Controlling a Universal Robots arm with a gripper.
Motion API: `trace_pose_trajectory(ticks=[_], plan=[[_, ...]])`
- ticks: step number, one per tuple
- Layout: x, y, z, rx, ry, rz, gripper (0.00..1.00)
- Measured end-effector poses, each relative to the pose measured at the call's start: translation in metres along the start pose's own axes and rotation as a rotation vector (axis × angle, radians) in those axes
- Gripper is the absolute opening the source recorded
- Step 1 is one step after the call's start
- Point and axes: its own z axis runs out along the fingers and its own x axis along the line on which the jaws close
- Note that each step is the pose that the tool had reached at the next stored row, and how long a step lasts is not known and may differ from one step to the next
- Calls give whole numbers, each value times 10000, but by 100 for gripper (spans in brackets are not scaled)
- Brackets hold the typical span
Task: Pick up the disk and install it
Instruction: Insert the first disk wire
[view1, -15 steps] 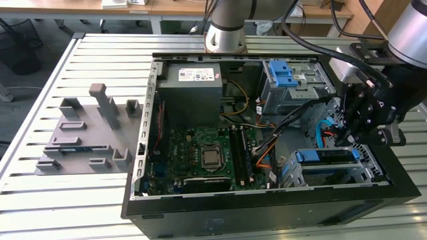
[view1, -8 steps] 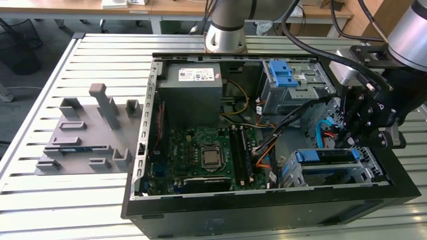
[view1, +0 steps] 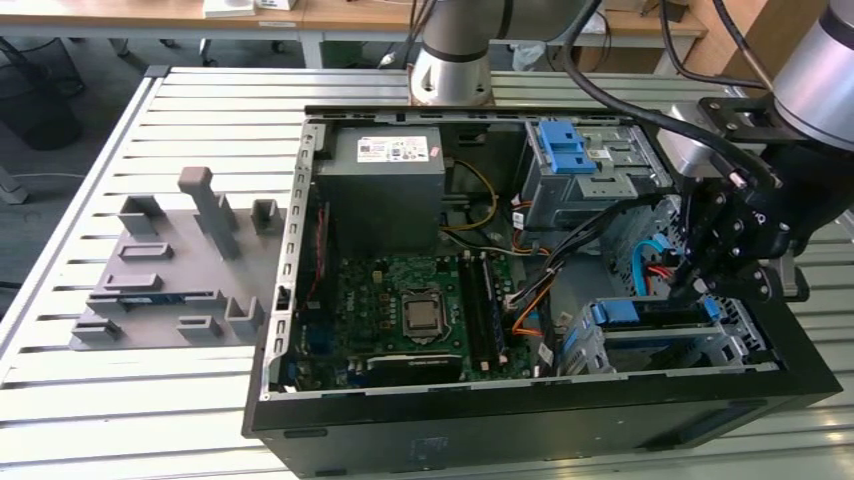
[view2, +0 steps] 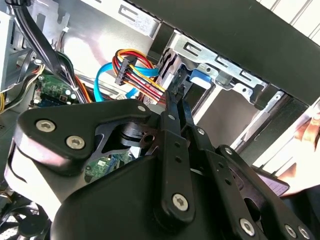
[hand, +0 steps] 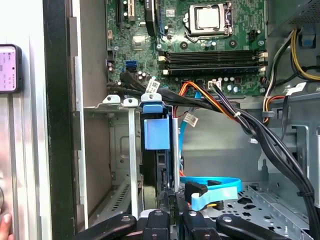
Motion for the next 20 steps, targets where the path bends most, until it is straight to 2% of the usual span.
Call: trace_pose_trajectory(ticks=[4, 20], plan=[[27, -2, 14, -1, -2, 22, 16], [26, -1, 67, 2, -2, -80, 16]])
